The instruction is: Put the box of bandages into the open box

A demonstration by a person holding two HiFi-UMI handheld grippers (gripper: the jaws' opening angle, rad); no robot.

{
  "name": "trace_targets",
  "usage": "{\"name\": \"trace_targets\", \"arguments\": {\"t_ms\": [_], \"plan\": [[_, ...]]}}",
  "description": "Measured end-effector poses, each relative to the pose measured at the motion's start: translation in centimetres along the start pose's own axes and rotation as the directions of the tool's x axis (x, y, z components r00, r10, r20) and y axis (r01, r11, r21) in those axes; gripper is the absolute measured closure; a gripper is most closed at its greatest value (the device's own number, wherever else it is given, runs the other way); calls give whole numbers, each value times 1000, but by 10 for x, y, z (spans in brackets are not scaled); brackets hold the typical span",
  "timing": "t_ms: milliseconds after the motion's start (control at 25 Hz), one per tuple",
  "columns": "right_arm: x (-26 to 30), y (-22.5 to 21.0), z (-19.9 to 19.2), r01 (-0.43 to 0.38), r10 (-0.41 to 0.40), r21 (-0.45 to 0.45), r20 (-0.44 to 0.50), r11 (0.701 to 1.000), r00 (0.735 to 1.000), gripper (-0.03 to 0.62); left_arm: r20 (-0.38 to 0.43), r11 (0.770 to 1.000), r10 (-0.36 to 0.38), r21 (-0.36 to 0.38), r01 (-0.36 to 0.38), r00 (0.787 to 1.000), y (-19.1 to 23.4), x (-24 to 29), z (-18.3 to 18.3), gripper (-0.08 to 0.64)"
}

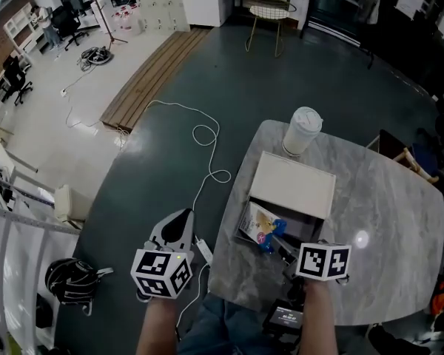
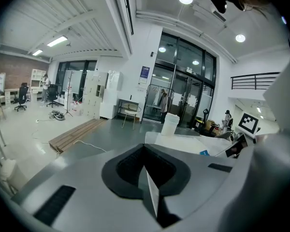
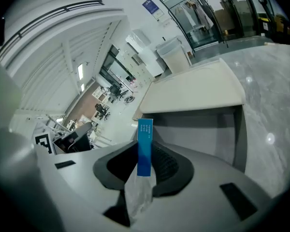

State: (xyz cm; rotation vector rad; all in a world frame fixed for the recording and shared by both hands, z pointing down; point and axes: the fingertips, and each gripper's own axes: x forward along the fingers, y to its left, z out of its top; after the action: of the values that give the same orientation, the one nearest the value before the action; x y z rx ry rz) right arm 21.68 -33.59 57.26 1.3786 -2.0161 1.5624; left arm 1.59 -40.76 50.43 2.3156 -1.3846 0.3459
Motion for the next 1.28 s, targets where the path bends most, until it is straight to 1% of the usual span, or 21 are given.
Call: {"name": "trace_targets", "arguments": {"t_ms": [120, 320, 480, 720, 880, 1160, 1280], "plan": [[4, -8, 3, 40, -39, 34, -34, 999, 999, 492, 12, 1000, 19, -1, -19, 1000, 6, 0, 7, 549], [8, -28, 4, 149, -147, 16, -81, 989, 986, 481, 36, 999, 41, -8, -41, 999, 16, 0, 18, 549], [11, -46, 2, 246, -248, -28, -101, 969, 964, 463, 39, 999, 50, -12, -49, 998, 21, 1, 22, 549], [21, -63, -1, 357, -366, -93, -115, 930, 924, 462, 36, 999, 51, -5, -50, 998, 25, 4, 25, 549], [25, -69, 2, 385, -397, -111, -120, 916, 910, 462, 38, 999, 47, 3, -47, 998, 22, 4, 27, 549], [33, -79, 2, 405, -416, -105, -134, 908, 899, 465, 28, 998, 62, 2, -62, 998, 27, -2, 21, 549], [35, -80, 2, 411, -425, -115, -136, 904, 895, 463, 29, 998, 60, 4, -60, 998, 26, -7, 21, 549]]}}
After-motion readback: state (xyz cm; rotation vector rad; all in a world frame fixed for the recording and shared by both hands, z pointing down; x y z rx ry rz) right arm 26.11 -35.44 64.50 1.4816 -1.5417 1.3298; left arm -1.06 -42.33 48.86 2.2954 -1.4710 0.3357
